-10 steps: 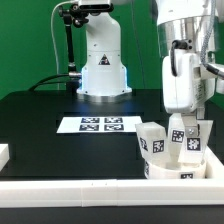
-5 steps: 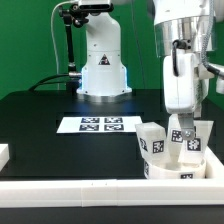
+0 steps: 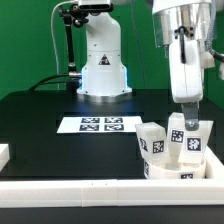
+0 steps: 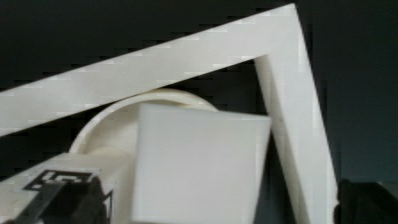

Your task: Assemble stool

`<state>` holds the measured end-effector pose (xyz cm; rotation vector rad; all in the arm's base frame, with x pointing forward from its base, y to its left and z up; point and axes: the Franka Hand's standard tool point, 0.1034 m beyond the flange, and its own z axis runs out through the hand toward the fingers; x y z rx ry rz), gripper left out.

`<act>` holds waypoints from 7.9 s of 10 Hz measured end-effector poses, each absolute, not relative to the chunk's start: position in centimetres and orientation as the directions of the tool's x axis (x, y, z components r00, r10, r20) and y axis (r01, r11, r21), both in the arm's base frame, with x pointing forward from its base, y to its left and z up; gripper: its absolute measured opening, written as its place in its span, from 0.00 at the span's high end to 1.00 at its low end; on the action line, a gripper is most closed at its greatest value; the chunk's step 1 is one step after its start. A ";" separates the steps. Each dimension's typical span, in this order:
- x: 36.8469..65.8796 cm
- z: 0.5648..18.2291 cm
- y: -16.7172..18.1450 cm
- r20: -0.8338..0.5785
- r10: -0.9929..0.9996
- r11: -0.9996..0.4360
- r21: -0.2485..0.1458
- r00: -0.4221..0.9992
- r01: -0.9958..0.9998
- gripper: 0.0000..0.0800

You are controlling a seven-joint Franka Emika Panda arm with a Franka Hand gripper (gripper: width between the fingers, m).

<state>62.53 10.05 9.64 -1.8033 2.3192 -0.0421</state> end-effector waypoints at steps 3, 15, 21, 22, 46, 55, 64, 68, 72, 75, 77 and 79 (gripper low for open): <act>62.3 9.6 10.1 -0.098 -0.995 -0.010 -0.159 0.026 -0.987 0.19; 63.3 10.7 9.8 0.139 -0.475 -0.878 -0.132 0.869 -0.459 0.19; 63.6 11.0 10.8 0.216 0.045 -0.998 -0.025 0.975 0.051 0.19; 63.6 11.0 10.6 0.216 0.080 -0.996 -0.010 0.973 0.084 0.19; 62.4 9.7 10.7 0.003 0.646 -0.761 0.079 0.763 0.644 0.19; 62.2 8.8 10.2 -0.001 0.628 -0.776 0.082 0.778 0.626 0.49; 62.3 8.7 9.9 0.028 0.296 -0.953 0.074 0.955 0.293 0.98; 62.8 9.1 9.4 0.031 0.336 -0.940 0.083 0.942 0.332 0.37; 63.8 9.5 9.3 0.032 0.360 -0.930 0.089 0.932 0.356 0.20; 64.5 9.1 9.3 0.037 0.357 -0.931 0.094 0.933 0.353 0.19; 64.5 9.1 9.3 0.037 0.342 -0.937 0.093 0.939 0.337 0.19; 64.4 9.0 9.4 0.037 0.334 -0.940 0.093 0.942 0.329 0.30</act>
Offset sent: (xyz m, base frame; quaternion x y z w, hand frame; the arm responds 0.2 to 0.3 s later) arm 0.0028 -0.0015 0.0088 -0.0342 0.0026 -0.2119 0.9767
